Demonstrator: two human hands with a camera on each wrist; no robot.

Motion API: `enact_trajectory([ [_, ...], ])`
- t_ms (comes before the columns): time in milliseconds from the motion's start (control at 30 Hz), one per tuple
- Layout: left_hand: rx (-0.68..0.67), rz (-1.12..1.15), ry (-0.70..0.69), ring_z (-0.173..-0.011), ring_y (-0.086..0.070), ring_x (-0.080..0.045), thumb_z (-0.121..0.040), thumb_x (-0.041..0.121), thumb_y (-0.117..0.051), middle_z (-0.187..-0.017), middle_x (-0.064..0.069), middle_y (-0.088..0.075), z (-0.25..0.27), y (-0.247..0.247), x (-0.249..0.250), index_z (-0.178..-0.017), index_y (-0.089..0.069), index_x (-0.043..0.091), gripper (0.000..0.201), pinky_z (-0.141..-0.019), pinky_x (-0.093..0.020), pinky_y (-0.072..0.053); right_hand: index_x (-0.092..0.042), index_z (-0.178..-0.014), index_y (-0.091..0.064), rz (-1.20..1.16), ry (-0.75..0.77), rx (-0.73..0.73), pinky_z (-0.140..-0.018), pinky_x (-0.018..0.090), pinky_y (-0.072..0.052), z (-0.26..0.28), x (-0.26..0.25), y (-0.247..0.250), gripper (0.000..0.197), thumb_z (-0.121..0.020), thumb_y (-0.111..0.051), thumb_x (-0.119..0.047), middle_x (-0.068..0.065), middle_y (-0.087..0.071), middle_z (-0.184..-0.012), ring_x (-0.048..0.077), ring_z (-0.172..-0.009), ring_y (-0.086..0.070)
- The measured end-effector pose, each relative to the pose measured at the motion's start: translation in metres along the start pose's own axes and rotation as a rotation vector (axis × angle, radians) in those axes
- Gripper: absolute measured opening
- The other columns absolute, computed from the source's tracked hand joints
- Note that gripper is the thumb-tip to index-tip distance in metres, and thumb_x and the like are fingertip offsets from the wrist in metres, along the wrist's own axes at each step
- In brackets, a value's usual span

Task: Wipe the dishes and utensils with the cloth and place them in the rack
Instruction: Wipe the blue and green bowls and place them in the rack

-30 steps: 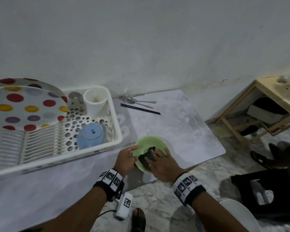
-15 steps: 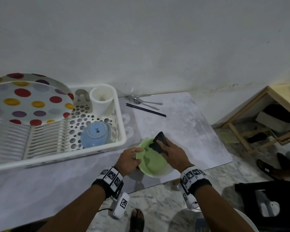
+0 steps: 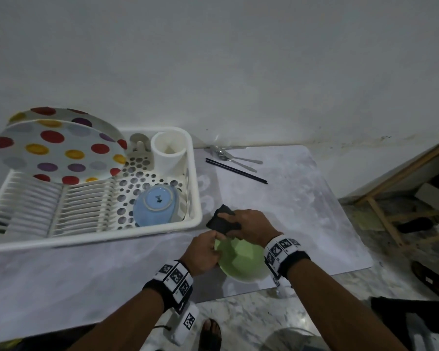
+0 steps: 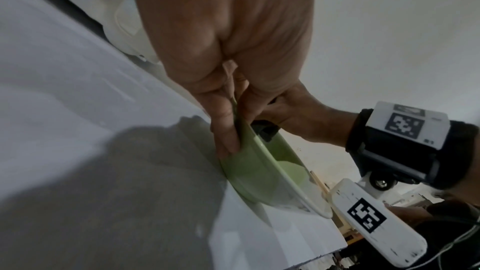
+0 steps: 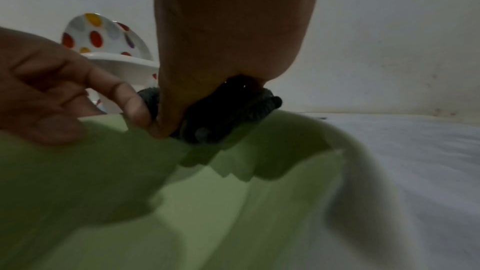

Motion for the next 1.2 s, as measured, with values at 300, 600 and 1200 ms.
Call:
enact_trajectory([
  [300,-0.001,-0.089,-0.02,-0.092,-0.067,-0.026,-0.066,0.009,-0.056,-0.093,-0.002,-0.068,0.005,0.001,0.005,-0.095,-0.064,0.03,0.036,-0.078,-0.045,-0.059,-0.034,-0.147,-0.035,-0.036,0.04,0.006,-0.083,0.037,-0.046,0.007,0.003,-0.004,0.059,-0.093,-0.058,-0.035,0.004,-0.049,-0.142,0.029,-0.118,-0.053],
  [600,-0.001,-0.132,-0.005,-0.083,-0.062,-0.018,-0.083,-0.008,-0.055,-0.097,-0.005,-0.065,0.0,-0.003,0.003,-0.109,-0.06,0.02,0.039,-0.072,-0.029,-0.054,-0.016,-0.145,-0.033,0.347,0.061,0.047,-0.106,0.057,-0.037,0.068,0.021,-0.026,0.06,-0.093,-0.054,-0.038,0.027,-0.031,-0.152,0.045,-0.138,-0.034],
  [1200,0.098,0.033,0.028,-0.091,-0.071,-0.028,-0.067,-0.005,-0.049,-0.1,-0.012,-0.074,-0.002,-0.005,-0.007,-0.095,-0.066,0.032,0.05,-0.079,-0.039,-0.058,-0.031,-0.148,-0.032,-0.156,-0.064,-0.294,-0.091,0.033,-0.038,0.099,-0.047,-0.035,0.064,-0.092,-0.044,-0.061,0.015,-0.058,-0.13,0.032,-0.117,-0.054],
])
Point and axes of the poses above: each hand's wrist, its own z-axis away from the middle knuckle, its own y-axis out of the back of the hand, x = y × z, the point moved 1 cm from there along -z, towards the middle knuckle
